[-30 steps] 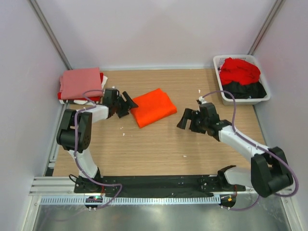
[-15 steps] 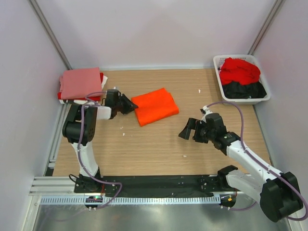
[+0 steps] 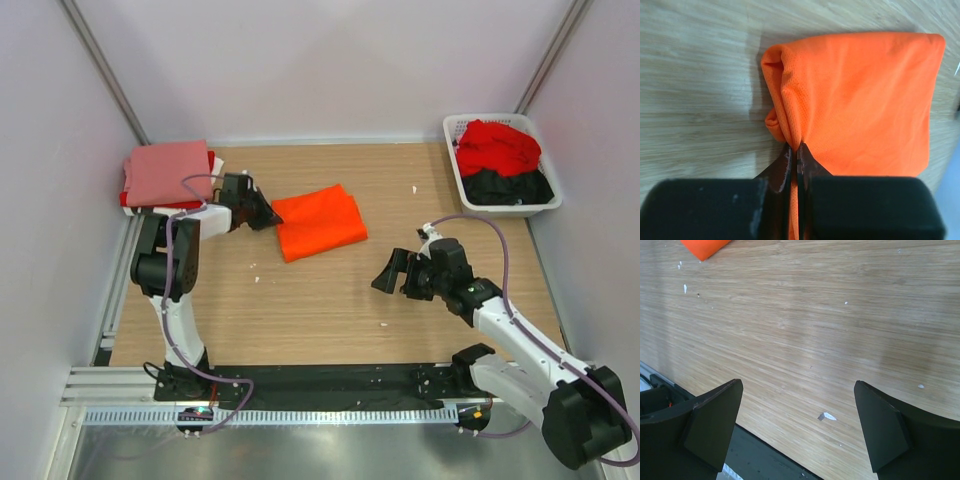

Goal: Fold and stack the t-shirts
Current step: Neatly place the folded tshirt to the corner

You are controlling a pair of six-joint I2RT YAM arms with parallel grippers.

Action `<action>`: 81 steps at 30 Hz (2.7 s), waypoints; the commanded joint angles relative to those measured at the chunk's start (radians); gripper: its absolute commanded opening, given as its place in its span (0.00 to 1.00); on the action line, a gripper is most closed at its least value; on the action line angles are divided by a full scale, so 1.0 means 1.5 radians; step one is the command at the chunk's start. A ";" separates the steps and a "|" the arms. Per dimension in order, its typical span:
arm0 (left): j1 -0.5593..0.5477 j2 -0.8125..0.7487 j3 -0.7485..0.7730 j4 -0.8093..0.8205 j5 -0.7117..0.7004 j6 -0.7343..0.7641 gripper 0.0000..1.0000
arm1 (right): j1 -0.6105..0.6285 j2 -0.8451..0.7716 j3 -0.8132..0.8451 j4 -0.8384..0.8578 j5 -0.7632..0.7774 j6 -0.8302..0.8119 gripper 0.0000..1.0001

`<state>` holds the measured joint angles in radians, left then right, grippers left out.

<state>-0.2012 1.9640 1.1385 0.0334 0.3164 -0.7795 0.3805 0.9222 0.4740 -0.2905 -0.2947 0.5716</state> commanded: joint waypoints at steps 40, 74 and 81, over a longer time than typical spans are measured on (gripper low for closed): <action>0.192 0.173 0.885 -0.757 -0.043 0.280 0.00 | 0.004 -0.062 0.046 -0.041 -0.060 -0.017 1.00; 0.265 0.092 0.977 -0.684 -0.045 0.241 0.00 | 0.004 -0.036 0.030 -0.017 -0.074 -0.018 1.00; 0.277 0.095 0.978 -0.679 -0.040 0.241 0.00 | 0.004 -0.031 0.026 -0.011 -0.077 -0.018 1.00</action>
<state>0.1974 2.1593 2.5656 -1.0458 0.2325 -0.4122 0.3805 0.8761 0.5125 -0.3519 -0.3943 0.5552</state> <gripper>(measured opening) 0.012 0.996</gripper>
